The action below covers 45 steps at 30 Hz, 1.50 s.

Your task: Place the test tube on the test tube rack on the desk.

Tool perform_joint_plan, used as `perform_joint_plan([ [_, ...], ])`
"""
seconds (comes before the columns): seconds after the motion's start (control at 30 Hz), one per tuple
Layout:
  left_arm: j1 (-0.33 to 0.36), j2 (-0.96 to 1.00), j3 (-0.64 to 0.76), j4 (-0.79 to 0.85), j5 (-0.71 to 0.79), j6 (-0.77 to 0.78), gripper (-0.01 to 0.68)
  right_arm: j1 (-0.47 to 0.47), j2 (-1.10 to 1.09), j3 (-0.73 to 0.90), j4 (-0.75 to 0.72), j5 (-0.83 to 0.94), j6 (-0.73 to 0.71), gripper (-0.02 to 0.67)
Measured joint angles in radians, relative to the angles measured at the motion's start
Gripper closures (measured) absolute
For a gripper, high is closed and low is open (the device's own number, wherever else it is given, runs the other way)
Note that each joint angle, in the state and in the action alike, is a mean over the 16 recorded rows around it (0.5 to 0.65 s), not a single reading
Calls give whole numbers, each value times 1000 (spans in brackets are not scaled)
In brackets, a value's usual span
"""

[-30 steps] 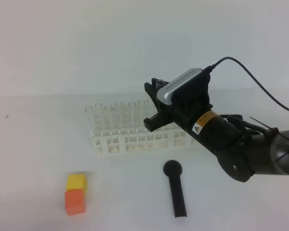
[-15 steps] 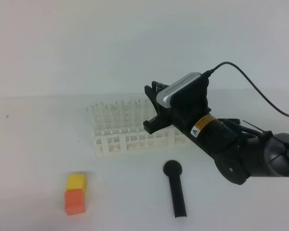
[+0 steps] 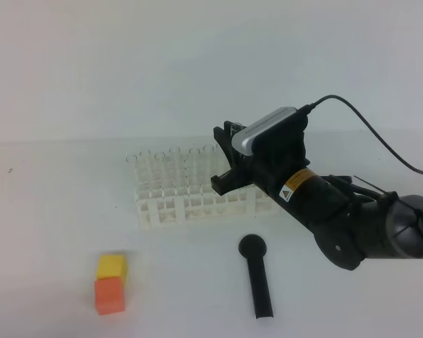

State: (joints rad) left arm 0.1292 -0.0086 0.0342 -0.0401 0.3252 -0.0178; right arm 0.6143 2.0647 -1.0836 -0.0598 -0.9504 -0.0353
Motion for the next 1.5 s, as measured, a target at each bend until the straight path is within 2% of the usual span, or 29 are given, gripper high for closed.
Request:
perform_joint_plan([
  [0.4,0,0,-2,0,0,1,674,0,0,0,0,5,19,401],
  [0.63,0,0,-4,-1,0,1,674,0,-14,0,0,42,13,388],
  [0.9,0,0,-6,-1,0,1,674,-3,-139,0,0,270,-49,493],
  [1.2,0,0,-12,-2,0,1,674,-22,-460,0,-2,631,-200,630],
  [1.5,0,0,-18,-3,0,1,674,-41,-794,0,-3,873,-317,650],
])
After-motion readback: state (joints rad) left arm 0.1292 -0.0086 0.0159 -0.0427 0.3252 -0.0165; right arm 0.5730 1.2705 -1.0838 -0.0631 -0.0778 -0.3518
